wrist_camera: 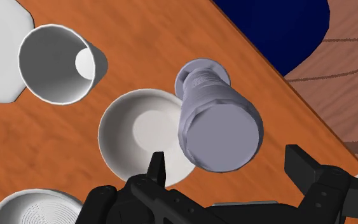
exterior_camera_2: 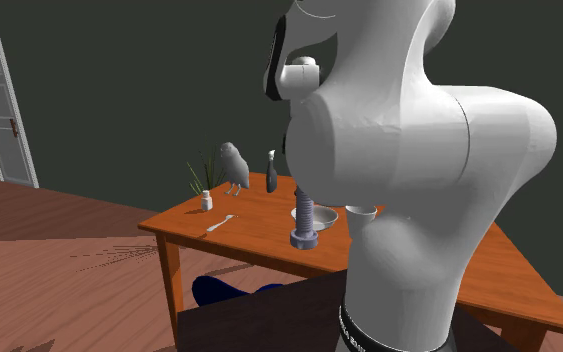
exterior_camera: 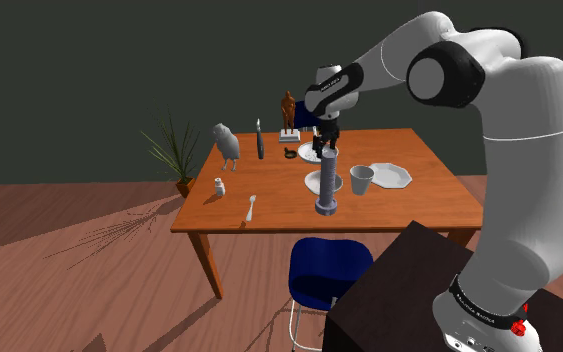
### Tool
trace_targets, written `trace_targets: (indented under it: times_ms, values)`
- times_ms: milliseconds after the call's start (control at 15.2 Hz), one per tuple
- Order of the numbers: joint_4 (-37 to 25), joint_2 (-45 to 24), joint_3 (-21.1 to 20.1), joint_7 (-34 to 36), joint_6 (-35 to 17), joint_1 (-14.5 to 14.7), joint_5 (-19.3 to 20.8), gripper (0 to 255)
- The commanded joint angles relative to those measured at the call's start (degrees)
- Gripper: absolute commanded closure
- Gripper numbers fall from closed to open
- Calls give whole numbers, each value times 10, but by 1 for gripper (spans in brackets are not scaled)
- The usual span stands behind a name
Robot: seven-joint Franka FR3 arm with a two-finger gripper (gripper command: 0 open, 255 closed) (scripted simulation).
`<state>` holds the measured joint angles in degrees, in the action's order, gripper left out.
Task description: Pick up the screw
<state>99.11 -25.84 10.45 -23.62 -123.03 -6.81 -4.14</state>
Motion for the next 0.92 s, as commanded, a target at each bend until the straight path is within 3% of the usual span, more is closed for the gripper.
trace_targets:
  times_ms: [0,396,462,858]
  values:
    - [0,-10,-1,-1,-10,-1,-2,0]
    - [9,-29,-3,-3,-38,-2,-6,0]
    - [8,-30,-4,-3,-38,-2,-6,255]
    - [10,-29,-4,-2,-38,-2,-6,255]
